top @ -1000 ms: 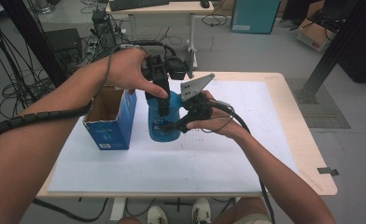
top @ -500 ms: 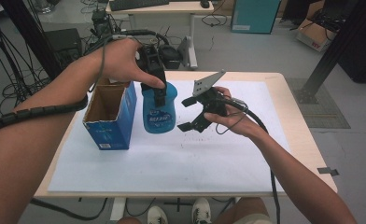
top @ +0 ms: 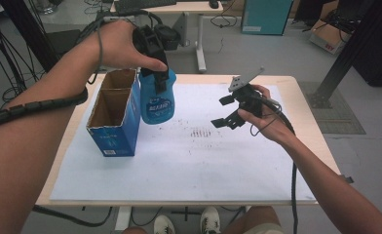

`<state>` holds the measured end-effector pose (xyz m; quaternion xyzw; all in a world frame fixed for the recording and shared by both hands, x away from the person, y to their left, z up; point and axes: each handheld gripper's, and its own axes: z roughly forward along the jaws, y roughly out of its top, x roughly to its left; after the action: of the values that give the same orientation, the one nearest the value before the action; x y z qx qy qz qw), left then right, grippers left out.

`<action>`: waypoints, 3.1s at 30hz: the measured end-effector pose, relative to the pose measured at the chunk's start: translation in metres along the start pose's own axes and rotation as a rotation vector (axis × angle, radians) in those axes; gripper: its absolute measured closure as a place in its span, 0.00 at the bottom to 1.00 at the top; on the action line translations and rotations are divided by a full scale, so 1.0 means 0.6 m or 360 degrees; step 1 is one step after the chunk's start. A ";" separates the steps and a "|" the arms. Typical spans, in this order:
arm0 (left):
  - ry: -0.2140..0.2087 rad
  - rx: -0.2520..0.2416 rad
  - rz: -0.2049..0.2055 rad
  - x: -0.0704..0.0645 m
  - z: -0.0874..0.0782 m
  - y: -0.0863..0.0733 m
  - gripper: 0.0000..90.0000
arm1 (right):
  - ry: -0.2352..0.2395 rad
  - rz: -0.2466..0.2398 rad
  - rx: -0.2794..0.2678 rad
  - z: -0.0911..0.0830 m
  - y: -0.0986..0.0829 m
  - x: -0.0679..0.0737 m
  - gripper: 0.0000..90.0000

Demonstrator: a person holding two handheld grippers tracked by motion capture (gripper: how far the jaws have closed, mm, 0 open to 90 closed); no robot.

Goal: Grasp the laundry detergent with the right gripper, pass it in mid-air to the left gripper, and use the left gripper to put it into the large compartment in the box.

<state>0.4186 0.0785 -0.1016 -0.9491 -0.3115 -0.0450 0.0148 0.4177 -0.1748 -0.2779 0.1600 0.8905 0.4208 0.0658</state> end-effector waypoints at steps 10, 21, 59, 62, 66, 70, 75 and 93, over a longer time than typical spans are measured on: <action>0.0023 -0.0014 -0.0307 0.042 -0.051 -0.023 0.41 | -0.0119 0.0096 0.0096 -0.054 -0.024 -0.024 0.09; -0.0071 0.0020 -0.0598 0.073 -0.085 -0.046 0.41 | -0.0172 0.0149 0.0180 -0.097 -0.044 -0.035 0.09; 0.0034 -0.0201 -0.1435 0.183 -0.157 -0.158 0.41 | -0.0306 0.0244 0.0260 -0.157 -0.071 -0.046 0.09; 0.0042 -0.0234 -0.1453 0.189 -0.157 -0.168 0.41 | -0.0315 0.0226 0.0268 -0.159 -0.070 -0.045 0.09; 0.0042 -0.0252 -0.1494 0.193 -0.155 -0.175 0.41 | -0.0321 0.0238 0.0274 -0.159 -0.071 -0.045 0.09; 0.0032 -0.0248 -0.1535 0.197 -0.153 -0.182 0.41 | -0.0320 0.0217 0.0285 -0.160 -0.072 -0.044 0.09; 0.0032 -0.0244 -0.1568 0.201 -0.148 -0.186 0.41 | -0.0341 0.0233 0.0281 -0.161 -0.071 -0.043 0.09; 0.0028 -0.0258 -0.1597 0.209 -0.138 -0.190 0.41 | -0.0335 0.0222 0.0292 -0.159 -0.076 -0.047 0.09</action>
<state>0.4451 0.2395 -0.0075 -0.6802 -0.7244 -0.0786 -0.0796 0.4095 -0.2809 -0.2524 0.2700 0.9001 0.3222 0.1144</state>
